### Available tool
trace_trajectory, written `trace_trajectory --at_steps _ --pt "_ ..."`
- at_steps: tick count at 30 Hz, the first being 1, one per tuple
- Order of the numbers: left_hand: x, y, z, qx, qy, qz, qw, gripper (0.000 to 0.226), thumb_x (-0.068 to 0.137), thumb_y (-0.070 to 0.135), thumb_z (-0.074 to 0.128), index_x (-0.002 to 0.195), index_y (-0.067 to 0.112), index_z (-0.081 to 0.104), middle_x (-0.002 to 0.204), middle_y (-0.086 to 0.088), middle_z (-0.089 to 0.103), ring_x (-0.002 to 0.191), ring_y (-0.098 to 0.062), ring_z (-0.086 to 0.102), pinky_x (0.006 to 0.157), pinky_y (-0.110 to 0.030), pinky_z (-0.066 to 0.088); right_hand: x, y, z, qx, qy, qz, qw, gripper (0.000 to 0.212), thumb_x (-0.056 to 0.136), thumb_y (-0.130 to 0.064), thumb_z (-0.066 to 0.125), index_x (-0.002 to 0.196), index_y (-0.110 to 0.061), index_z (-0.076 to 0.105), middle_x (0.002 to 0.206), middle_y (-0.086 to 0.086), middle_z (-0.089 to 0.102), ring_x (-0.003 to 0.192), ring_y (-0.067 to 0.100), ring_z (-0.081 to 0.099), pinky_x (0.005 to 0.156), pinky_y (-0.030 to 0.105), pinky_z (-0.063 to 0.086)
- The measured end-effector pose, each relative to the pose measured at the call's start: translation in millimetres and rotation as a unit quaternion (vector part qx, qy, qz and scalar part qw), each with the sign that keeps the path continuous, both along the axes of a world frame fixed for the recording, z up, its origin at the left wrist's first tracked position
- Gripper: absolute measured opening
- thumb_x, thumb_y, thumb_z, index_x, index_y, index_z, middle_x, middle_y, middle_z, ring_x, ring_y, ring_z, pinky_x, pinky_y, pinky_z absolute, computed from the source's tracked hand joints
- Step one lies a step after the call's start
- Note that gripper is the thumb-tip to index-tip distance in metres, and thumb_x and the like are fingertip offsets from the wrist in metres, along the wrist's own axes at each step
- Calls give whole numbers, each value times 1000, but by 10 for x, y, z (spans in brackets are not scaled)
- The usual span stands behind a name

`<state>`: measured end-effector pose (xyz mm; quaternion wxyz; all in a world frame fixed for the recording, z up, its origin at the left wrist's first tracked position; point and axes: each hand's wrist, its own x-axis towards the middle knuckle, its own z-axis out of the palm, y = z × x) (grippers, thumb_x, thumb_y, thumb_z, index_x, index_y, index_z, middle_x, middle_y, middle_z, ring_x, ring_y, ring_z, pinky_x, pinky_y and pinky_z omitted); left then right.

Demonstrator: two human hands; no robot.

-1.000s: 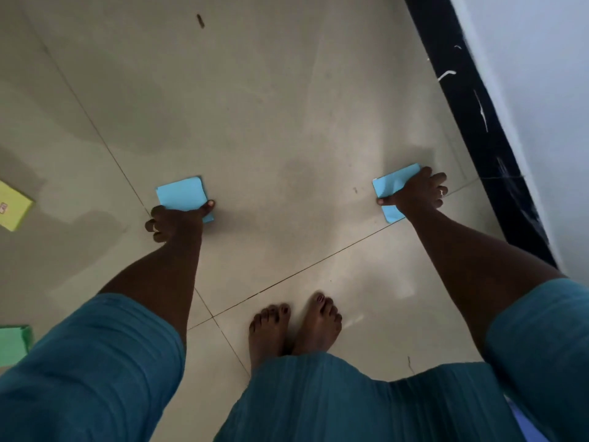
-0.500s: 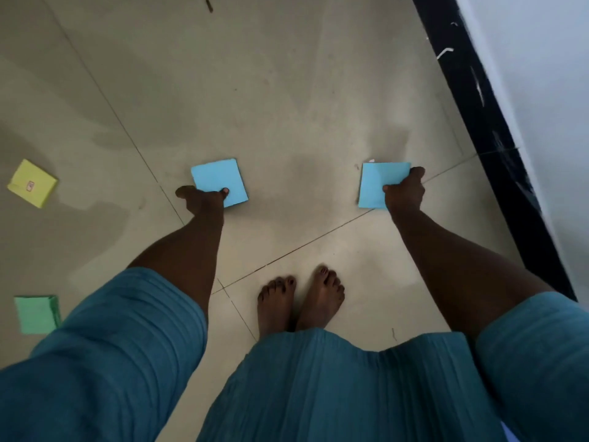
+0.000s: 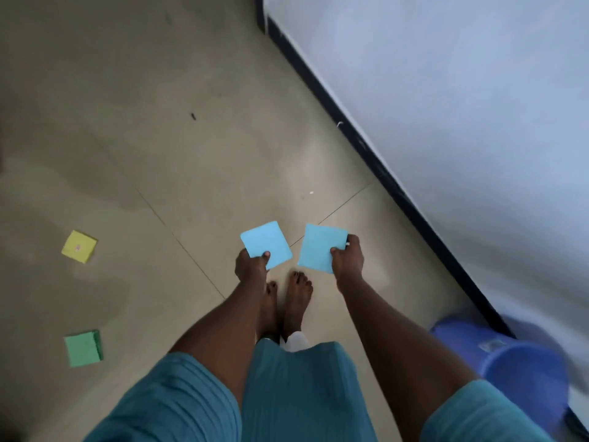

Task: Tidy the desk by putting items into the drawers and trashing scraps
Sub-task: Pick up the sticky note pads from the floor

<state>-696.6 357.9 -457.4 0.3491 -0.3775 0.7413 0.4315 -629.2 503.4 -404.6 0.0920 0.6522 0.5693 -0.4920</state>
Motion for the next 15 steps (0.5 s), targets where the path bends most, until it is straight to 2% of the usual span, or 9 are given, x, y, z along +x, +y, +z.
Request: trace_trajectory --at_steps 4,8,12,14,15 --pt "245 213 758 19 -12 -83 996 33 77 6 72 107 1 59 113 -18 65 99 -33 65 86 -48 55 369 59 735 9 6 -90 996 35 90 1 47 123 -9 48 113 9 56 86 21 52 70 28 43" --pt "475 441 1416 22 14 -159 987 46 79 3 70 119 7 47 117 -15 60 103 -33 62 89 -47 53 770 145 1345 16 29 -183 983 33 88 2 50 119 -8 49 110 11 59 86 23 56 75 33 48" --pt "766 663 2026 39 31 -231 972 59 80 1 69 127 13 36 117 -18 57 92 -30 59 88 -45 53 1263 262 1918 18 64 -283 957 34 87 0 55 119 -8 48 103 8 59 88 25 58 79 40 51" --pt "956 736 2238 59 30 -258 964 68 78 -2 71 134 15 35 119 -18 57 96 -31 60 89 -45 53 1535 284 2153 26 81 -322 943 29 86 1 57 112 -7 50 103 11 62 90 28 60 81 42 51" --pt "1072 781 2371 69 23 -274 959 65 78 -3 71 132 13 40 120 -17 59 98 -32 61 89 -46 53 1709 288 2270 32 84 -340 936 25 85 1 58 106 -9 51 105 13 64 91 30 62 81 43 51"
